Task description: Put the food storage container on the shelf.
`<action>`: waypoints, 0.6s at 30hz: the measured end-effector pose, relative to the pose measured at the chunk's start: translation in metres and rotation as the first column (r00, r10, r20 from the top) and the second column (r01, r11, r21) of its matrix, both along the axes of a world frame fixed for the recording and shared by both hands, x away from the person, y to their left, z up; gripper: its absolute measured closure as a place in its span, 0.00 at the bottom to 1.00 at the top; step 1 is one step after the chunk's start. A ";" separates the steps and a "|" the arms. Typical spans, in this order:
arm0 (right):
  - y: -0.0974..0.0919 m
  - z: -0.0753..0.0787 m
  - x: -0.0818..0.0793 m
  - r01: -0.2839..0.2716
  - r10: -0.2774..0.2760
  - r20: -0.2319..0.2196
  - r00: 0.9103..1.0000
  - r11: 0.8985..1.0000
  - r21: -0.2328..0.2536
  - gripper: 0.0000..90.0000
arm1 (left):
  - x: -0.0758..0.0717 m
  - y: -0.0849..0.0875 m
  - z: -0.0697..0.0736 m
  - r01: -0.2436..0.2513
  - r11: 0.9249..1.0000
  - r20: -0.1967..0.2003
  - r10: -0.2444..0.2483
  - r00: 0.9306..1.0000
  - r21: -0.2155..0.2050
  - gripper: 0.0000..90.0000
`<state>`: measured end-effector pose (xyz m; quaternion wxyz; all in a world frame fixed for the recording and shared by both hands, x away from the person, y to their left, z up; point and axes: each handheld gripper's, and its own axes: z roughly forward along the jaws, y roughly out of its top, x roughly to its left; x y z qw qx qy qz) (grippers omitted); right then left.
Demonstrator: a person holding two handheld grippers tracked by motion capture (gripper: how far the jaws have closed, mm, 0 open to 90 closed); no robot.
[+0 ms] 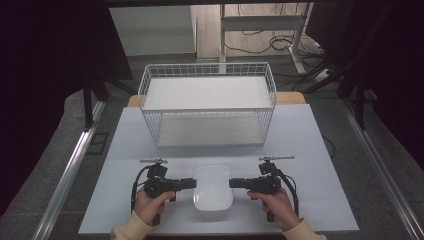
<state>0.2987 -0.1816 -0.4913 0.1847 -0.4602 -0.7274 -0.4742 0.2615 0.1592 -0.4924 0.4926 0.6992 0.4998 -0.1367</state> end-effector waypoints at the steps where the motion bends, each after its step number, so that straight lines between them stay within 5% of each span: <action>1: 0.000 0.000 0.000 -0.001 0.001 0.002 1.000 1.000 0.002 0.87 | -0.001 0.001 0.001 0.002 1.000 0.006 -0.002 1.000 0.001 0.84; 18: 0.002 0.010 -0.006 -0.010 0.011 0.097 0.995 1.000 -0.003 0.89 | -0.004 0.004 0.009 0.004 1.000 0.068 -0.005 0.998 0.004 0.88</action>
